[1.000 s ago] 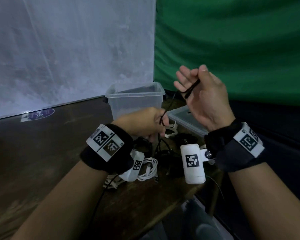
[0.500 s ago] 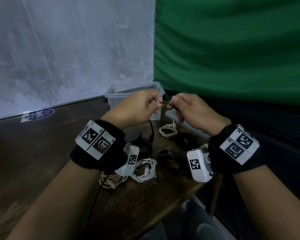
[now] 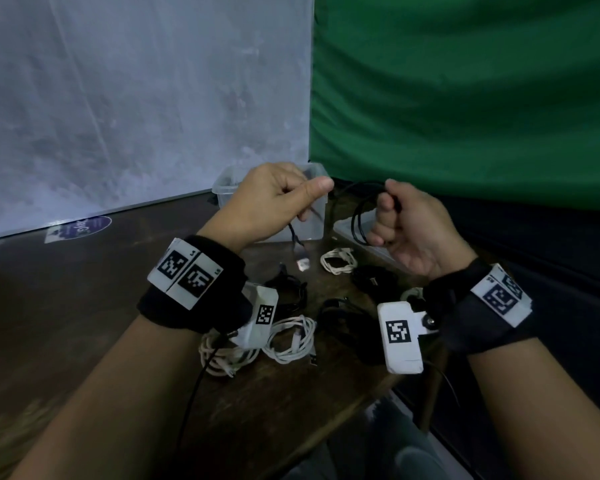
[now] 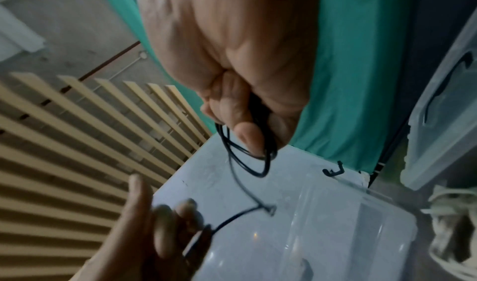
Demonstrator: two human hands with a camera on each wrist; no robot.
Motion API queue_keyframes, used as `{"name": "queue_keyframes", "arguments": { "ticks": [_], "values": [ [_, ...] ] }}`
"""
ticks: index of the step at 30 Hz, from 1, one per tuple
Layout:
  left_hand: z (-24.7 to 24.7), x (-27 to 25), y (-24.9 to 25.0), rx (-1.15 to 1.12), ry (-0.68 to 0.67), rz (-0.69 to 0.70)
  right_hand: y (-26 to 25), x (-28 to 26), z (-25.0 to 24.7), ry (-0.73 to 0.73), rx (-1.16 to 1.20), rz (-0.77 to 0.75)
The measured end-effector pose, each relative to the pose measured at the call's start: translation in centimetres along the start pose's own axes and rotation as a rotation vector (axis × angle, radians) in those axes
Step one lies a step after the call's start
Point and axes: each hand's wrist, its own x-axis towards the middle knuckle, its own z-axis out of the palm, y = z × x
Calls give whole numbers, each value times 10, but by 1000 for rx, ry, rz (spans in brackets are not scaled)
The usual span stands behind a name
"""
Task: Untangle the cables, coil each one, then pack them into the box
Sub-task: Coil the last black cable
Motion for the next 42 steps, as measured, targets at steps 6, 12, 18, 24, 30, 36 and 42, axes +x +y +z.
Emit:
{"name": "queue_keyframes", "arguments": {
  "ticks": [6,12,18,24,30,36,42],
  "values": [
    [3,0,-4,79,-103,-80,-4,-4,2,-108,-14,8],
    [14,3,-4,22,-43,-159,-3,-10,10,-229,13,10],
    [21,0,-1,-46,-107,-147,-6,-12,14,-267,36,-18],
    [20,1,-11,4,-150,-181,-14,-8,9,-228,256,-67],
    [22,-1,-9,108,-323,-197,-19,-5,12,-208,386,-169],
    [26,-2,-8,72,-250,-219,-25,-1,12,-195,410,-255],
    [25,-4,-5,102,-460,-182,-14,5,12,-97,280,-327]
  ]
}}
